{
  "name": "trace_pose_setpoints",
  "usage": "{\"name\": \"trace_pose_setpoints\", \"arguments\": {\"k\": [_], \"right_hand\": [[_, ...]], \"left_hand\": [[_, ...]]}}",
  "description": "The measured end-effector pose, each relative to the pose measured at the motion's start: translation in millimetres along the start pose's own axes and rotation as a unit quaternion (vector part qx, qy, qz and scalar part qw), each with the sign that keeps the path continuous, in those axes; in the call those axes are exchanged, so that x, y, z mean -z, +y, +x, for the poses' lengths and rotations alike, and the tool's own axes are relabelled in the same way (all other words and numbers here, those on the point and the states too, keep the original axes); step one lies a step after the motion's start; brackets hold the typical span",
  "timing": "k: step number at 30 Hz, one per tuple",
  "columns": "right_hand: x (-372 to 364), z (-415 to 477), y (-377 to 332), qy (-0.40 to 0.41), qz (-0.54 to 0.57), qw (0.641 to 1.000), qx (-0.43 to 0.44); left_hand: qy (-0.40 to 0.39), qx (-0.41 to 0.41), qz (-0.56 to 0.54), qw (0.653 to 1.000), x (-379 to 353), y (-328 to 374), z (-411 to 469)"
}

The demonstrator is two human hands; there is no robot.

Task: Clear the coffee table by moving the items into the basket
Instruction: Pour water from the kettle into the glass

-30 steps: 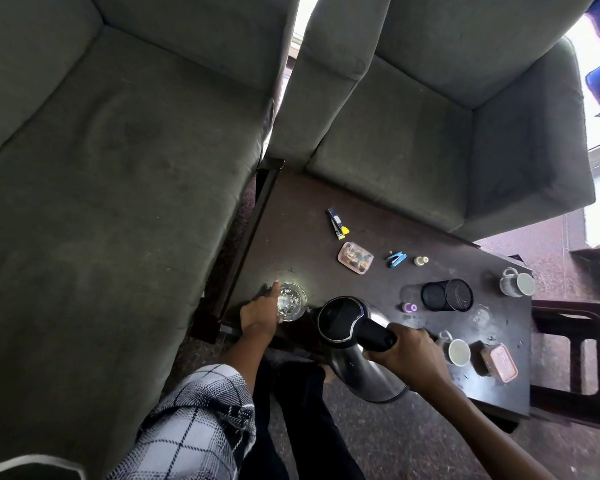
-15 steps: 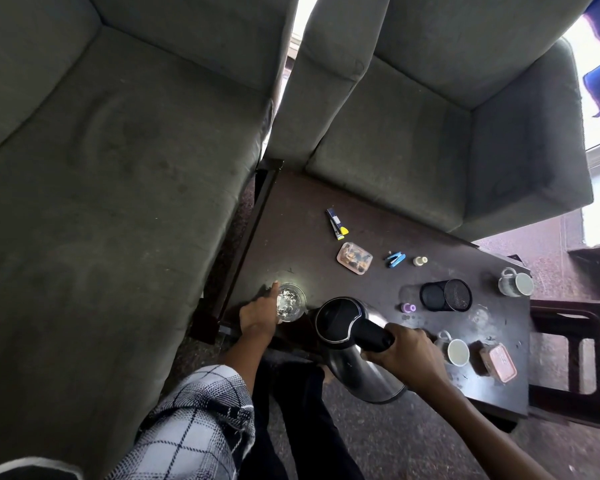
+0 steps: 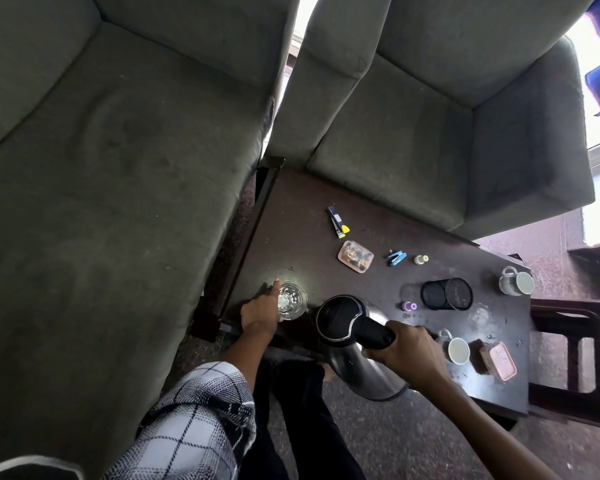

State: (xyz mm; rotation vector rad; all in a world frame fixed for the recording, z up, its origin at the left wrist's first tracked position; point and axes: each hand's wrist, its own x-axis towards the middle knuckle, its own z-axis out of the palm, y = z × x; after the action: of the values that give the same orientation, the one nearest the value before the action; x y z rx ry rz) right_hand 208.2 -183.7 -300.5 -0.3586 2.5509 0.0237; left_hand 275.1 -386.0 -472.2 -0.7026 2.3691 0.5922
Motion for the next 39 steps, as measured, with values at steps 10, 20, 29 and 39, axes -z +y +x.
{"name": "trace_pose_setpoints", "arguments": {"k": [10, 20, 29, 39], "right_hand": [[0, 1, 0, -0.002, 0.003, 1.000, 0.002], [2, 3, -1, 0.007, -0.007, 1.000, 0.013], [3, 2, -1, 0.005, -0.013, 1.000, 0.009], [3, 1, -2, 0.004, -0.019, 1.000, 0.004]], "left_hand": [[0.004, 0.002, 0.000, 1.000, -5, -2, 3], [0.006, -0.001, -0.009, 1.000, -6, -3, 3], [-0.004, -0.001, -0.013, 1.000, 0, -1, -1], [-0.009, 0.002, -0.011, 1.000, 8, 1, -6]]}}
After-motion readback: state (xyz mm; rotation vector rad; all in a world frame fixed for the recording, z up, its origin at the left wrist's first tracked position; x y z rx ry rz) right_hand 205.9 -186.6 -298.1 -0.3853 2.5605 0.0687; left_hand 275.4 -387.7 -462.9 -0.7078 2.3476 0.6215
